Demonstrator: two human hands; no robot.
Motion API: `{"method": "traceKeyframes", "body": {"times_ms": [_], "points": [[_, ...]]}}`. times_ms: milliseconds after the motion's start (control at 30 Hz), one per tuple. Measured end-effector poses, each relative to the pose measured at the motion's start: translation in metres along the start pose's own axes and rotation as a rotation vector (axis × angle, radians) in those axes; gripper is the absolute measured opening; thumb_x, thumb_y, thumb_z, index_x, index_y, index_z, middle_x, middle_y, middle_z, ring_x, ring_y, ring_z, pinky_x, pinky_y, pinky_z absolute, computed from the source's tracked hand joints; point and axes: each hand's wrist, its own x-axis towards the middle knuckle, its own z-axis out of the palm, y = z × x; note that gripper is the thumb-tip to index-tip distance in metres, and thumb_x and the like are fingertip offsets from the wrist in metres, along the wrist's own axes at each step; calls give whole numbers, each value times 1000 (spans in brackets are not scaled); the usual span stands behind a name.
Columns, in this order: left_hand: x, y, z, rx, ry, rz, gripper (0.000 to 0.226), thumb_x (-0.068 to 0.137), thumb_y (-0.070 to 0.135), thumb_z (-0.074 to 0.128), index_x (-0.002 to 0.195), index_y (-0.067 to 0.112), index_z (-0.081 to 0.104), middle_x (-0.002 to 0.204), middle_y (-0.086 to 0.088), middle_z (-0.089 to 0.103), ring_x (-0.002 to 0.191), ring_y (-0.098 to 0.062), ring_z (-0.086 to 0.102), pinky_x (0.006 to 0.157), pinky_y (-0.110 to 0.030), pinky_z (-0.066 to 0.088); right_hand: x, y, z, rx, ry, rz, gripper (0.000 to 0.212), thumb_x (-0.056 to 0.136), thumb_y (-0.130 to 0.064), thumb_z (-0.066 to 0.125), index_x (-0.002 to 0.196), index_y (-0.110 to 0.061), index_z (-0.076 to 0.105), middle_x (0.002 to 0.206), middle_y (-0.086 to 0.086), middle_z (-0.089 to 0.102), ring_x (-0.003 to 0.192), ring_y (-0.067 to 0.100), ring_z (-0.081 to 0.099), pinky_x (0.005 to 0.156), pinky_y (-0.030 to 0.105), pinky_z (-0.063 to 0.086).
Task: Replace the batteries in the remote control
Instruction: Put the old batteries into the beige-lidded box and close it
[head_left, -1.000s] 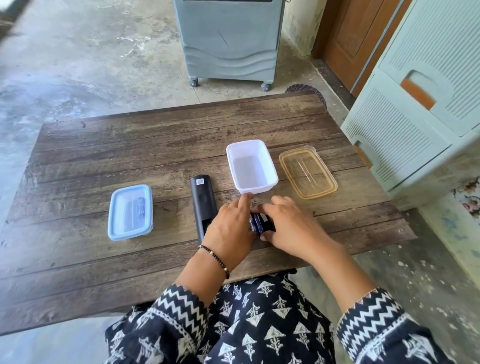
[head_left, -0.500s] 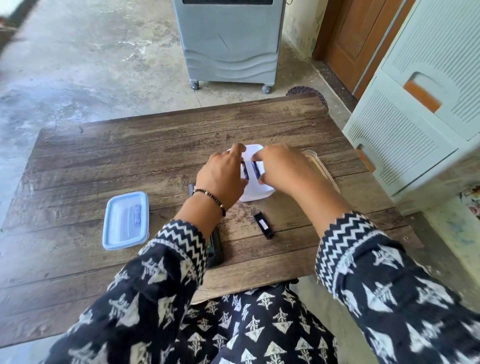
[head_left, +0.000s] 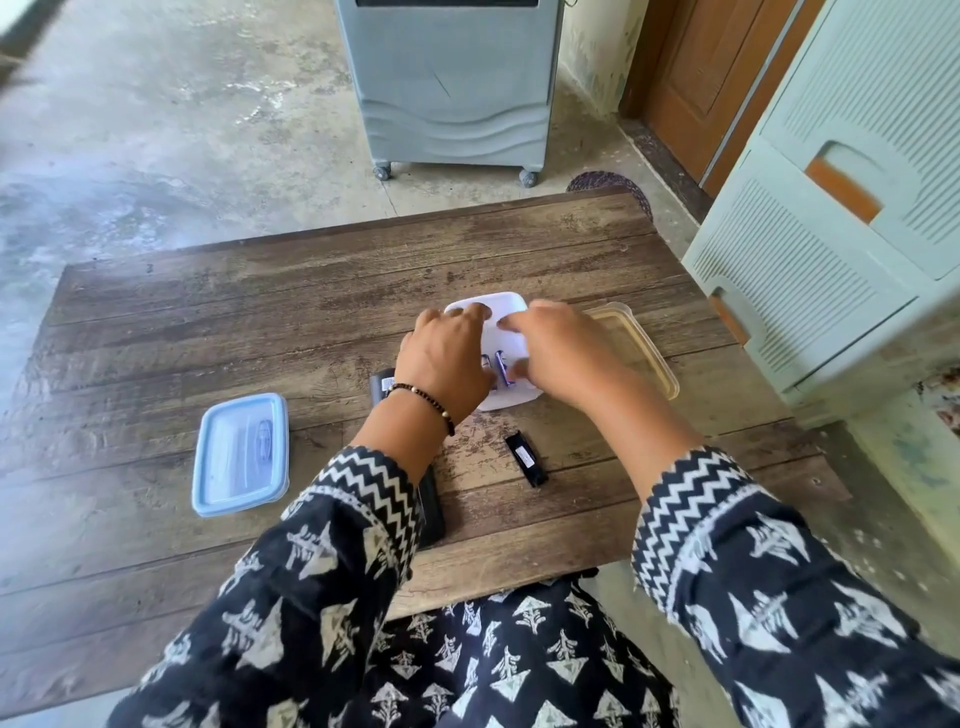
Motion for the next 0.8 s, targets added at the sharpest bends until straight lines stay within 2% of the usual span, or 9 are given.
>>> {"method": "traceKeyframes", "body": {"times_ms": [100, 200, 267, 333, 433, 567, 667, 733, 800], "points": [[-7, -5, -5, -191, 141, -159, 55, 78, 17, 67, 129, 11, 47, 131, -11, 50, 119, -30, 47, 97, -34, 38, -14, 24, -2, 147, 269, 150, 32, 81, -19, 69, 112, -13, 63, 106, 8, 62, 90, 24, 60, 72, 35, 53], [-14, -7, -2, -294, 80, -336, 48, 78, 20, 66, 120, 4, 49, 124, -13, 53, 113, -28, 49, 85, -29, 38, -24, 43, 6, 35, 139, 362, 42, 75, -36, 73, 105, -8, 65, 117, 11, 60, 102, 30, 58, 83, 39, 51], [-17, -6, 3, -357, 17, -394, 41, 79, 23, 65, 113, 3, 51, 116, -13, 58, 106, -29, 54, 78, -31, 42, -29, 46, 13, -28, 31, 424, 59, 69, -46, 74, 110, -6, 62, 128, 12, 53, 115, 32, 50, 90, 44, 48], [-19, -6, 7, -454, -19, -428, 37, 80, 21, 63, 111, 3, 54, 108, -10, 65, 94, -26, 62, 72, -32, 49, -29, 45, 19, -55, 18, 458, 63, 68, -48, 73, 115, -8, 58, 132, 12, 48, 118, 33, 44, 92, 46, 47], [-23, -4, 8, -696, -39, -455, 35, 82, 8, 61, 116, 5, 53, 99, -7, 69, 70, -19, 69, 68, -36, 59, -24, 45, 21, -109, 24, 456, 54, 73, -45, 71, 111, -9, 60, 125, 11, 53, 111, 32, 47, 90, 43, 45], [-28, -4, 6, -827, -37, -451, 34, 82, 2, 61, 115, 5, 53, 92, -7, 66, 62, -12, 64, 53, -23, 57, -26, 42, 10, -125, 31, 404, 30, 84, -28, 64, 104, -6, 64, 108, 12, 61, 93, 31, 59, 76, 37, 52], [-30, -5, 8, -884, -42, -457, 38, 81, 0, 61, 118, 4, 52, 79, -3, 60, 63, -12, 62, 53, -22, 57, -34, 40, -6, 21, 320, 332, 17, 88, -15, 56, 96, -3, 65, 86, 14, 67, 67, 25, 62, 55, 34, 55], [-32, -5, 9, -915, -52, -455, 41, 81, -1, 62, 120, 4, 50, 72, 1, 54, 61, -11, 60, 57, -27, 58, -39, 41, -17, 147, 573, 310, 13, 89, -10, 54, 85, -4, 63, 77, 10, 66, 64, 22, 60, 54, 32, 52], [-33, -4, 11, -943, -63, -451, 41, 81, -2, 62, 119, 5, 50, 67, 3, 50, 57, -9, 58, 64, -33, 59, -40, 41, -21, 355, 706, 371, 13, 87, -8, 54, 78, -7, 63, 73, 5, 65, 64, 19, 60, 59, 32, 50]]}}
